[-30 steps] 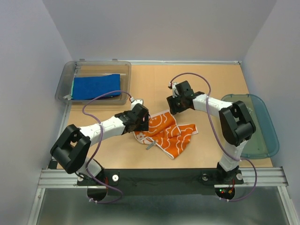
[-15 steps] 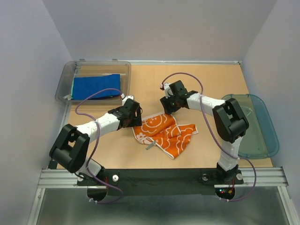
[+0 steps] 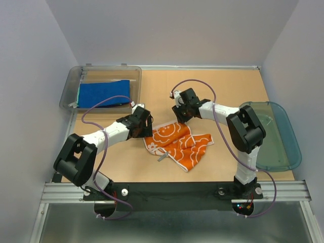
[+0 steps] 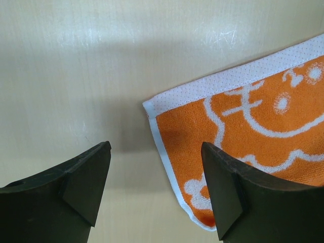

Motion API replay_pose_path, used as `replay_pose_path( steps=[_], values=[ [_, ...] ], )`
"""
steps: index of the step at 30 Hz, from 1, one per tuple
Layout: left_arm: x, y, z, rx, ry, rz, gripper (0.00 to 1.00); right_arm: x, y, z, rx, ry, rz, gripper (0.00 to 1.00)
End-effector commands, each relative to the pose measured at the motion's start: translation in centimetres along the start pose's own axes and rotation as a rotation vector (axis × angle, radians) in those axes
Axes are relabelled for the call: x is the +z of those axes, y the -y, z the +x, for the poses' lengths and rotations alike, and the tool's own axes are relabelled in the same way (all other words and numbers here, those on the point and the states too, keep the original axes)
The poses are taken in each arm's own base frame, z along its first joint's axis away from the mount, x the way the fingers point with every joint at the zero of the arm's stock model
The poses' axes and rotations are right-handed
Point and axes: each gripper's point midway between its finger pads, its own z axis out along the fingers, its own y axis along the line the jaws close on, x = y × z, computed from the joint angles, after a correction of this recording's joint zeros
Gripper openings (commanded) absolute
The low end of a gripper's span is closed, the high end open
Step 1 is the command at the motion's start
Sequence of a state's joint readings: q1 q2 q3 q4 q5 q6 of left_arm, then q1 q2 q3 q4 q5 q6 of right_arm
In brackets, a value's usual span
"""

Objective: Fold and stack the towels
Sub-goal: Flatten out the crumpled towel

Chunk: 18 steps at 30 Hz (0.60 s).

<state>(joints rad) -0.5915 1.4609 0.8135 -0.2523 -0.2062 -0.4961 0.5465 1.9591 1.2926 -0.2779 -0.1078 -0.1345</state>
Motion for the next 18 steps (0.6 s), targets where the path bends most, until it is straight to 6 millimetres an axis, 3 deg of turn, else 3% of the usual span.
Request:
replay_pose_path(
  steps=[1,4,5,9,13,18],
  values=[
    [0.1,0.1,-0.6,0.011,-0.009,-0.007,0.83,1.2,0.3,2.5,-0.025,-0.062,0.042,0.33],
    [0.5,0.2,-0.8,0.008,-0.005,-0.011,0.82,1.3,0.2,3.3,-0.027,-0.078,0.044,0.26],
    [0.7,0.3,-1.0,0.003,-0.001,-0.012,0.81,1.4,0.1,3.7,-0.026,-0.085,0.04,0.15],
    [1.6,0.3,-1.7,-0.027,0.003,-0.024,0.79,1.4,-0.1,4.0,-0.031,-0.093,0.027,0.0],
    [2.4,0.0,-2.3,-0.077,0.009,-0.034,0.75,1.0,-0.1,4.0,-0.035,-0.088,0.027,0.01],
    [3.6,-0.4,-1.6,-0.082,-0.023,-0.06,0.66,0.8,-0.2,4.1,-0.039,-0.085,0.023,0.0]
  ],
)
